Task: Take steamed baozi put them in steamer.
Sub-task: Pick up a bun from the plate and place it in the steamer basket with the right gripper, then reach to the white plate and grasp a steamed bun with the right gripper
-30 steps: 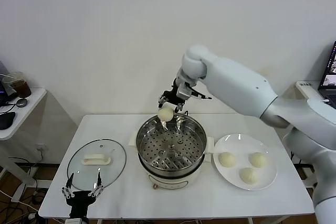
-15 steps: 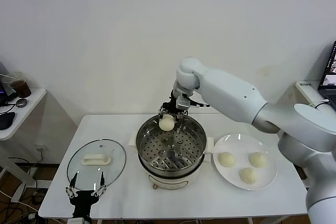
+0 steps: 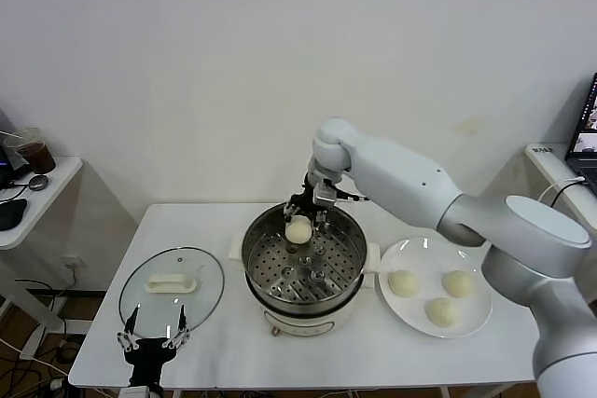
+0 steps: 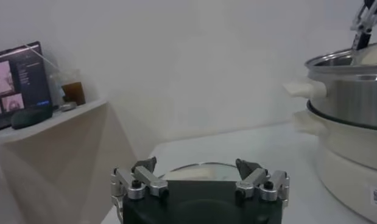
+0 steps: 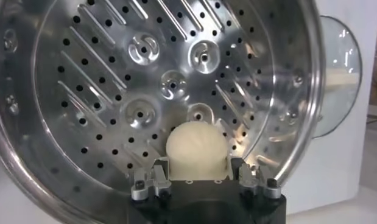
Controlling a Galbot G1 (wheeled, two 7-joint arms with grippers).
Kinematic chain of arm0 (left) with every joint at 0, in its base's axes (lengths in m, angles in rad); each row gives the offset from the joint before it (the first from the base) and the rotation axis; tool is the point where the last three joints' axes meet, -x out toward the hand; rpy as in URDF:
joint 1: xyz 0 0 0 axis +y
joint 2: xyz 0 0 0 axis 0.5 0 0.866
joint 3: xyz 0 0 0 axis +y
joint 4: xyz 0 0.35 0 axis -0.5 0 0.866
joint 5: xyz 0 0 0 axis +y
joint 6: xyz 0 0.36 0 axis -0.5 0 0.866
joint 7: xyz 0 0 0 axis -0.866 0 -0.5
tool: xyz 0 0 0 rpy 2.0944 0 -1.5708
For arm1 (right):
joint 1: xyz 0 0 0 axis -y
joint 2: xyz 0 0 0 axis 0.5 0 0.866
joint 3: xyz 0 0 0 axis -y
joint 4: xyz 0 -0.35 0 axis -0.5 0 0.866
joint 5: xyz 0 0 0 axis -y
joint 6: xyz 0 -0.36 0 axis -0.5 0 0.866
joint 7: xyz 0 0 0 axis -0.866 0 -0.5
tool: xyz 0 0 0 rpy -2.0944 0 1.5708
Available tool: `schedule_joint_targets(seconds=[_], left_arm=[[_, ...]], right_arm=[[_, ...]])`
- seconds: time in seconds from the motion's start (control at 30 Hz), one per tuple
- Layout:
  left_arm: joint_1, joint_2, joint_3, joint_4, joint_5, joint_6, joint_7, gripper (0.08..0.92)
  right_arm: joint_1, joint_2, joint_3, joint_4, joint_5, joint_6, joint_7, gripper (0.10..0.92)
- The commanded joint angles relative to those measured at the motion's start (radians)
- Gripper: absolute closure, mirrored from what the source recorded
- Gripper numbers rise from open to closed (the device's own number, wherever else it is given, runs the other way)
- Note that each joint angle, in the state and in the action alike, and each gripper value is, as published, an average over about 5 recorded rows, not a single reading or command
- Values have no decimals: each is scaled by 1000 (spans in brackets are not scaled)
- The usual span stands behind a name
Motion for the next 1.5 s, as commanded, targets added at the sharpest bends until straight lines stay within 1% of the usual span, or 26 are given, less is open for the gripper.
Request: schedule_joint_targets(seconds=[0.03,0.07,0.17,0.27,0.33,0.47,0.6,0.7,0.77,0.87,0.9,0.97,1.03,1.13,1.3,1.5], left_arm=[[-2,1,0,2,-2,0,1,177],[-2,1,0,2,-2,1,2,177],[-2,1,1,2,-2,1,2,177],[-1,1,2,3,-2,1,2,177],[-2,1,1,4,-2,1,2,177],[-3,1,1,6,-1,1,3,177],[-5,2,2,10,-1,3,4,177],[-3,6,-1,13,-1,4,5,177],[-2,8,-7,17,-2,6,7,177],[-3,12,-14,25,-4,11,10,177],[-3,14,-14,27,-5,11,11,177],[-2,19,-15,26,-6,12,12,177],[-1,23,-15,23,-8,12,13,177],[-1,25,-15,19,-9,13,15,177],[5,27,-13,8,-10,16,19,177],[13,26,-17,0,-13,18,20,177]], right_arm=[[-10,5,1,-19,-3,-1,8,415],[-9,4,0,-17,-1,-11,9,400],[0,-3,-11,-6,28,-58,3,319],[18,-17,-28,9,92,-124,-15,243],[32,-31,-32,24,140,-171,-29,215],[67,-78,-33,67,277,-329,-78,203],[99,-150,-28,101,447,-536,-127,203],[121,-237,-14,165,541,-721,-155,203],[129,-315,-10,237,598,-898,-146,203],[126,-434,9,364,646,-1179,-128,203],[123,-467,24,401,639,-1250,-134,203],[115,-527,59,459,608,-1346,-157,203],[108,-581,88,495,581,-1389,-187,203],[95,-659,107,533,563,-1398,-207,203],[53,-762,93,579,453,-1353,-231,203],[-53,-806,97,591,300,-1273,-246,203]])
